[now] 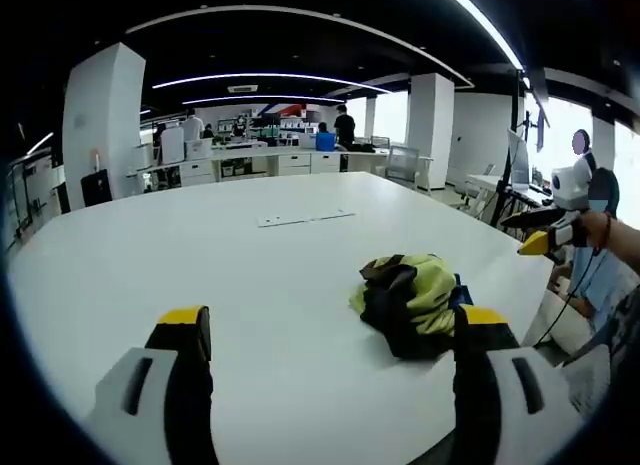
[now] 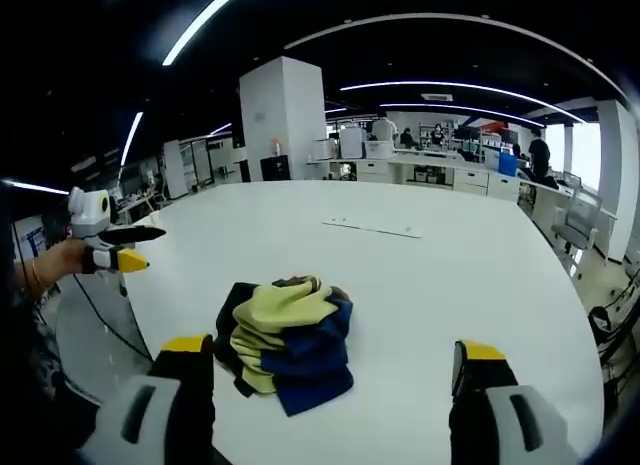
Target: Fold the garment on the visible template until the final outline fits inside the template.
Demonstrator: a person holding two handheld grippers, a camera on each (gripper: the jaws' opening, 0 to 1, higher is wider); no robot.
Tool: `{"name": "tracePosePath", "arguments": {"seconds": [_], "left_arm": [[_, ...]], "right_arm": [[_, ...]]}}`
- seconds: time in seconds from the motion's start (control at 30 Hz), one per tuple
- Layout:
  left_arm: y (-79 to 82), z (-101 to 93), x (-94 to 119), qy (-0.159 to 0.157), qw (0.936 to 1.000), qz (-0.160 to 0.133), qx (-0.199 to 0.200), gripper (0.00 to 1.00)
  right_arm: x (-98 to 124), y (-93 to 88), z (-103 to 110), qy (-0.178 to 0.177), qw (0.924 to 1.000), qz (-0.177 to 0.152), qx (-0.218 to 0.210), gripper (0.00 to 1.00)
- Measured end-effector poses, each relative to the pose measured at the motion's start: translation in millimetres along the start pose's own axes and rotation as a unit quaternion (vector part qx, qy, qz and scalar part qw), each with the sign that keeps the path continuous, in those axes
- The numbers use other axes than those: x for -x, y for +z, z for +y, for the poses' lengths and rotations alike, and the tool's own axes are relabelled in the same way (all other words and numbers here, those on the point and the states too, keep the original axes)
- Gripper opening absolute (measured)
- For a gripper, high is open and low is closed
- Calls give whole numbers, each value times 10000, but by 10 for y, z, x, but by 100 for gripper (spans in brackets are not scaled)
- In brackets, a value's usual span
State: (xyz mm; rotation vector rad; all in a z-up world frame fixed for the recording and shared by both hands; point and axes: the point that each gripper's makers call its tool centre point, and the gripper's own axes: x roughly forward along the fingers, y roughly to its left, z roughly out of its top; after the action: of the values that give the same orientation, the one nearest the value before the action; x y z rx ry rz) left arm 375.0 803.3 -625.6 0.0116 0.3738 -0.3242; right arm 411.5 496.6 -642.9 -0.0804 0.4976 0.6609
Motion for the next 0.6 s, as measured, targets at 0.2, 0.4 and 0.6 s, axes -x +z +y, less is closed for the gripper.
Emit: {"name": "tracePosePath", "arguments": {"seconds": [0.2,0.4,0.6], "left_arm": [[14,-8,3,-17,10000,-20,-1,99],[17,-9,10,-25,10000,-29,-4,99],[8,-20,18,-49,10000,-39,31,99]], "right_arm": [[16,13,-11,-10,10000,-2,17,100],[24,18,-13,-14,10000,-9,29,100],[27,14,1,-7,10000,-9,32,100]]}}
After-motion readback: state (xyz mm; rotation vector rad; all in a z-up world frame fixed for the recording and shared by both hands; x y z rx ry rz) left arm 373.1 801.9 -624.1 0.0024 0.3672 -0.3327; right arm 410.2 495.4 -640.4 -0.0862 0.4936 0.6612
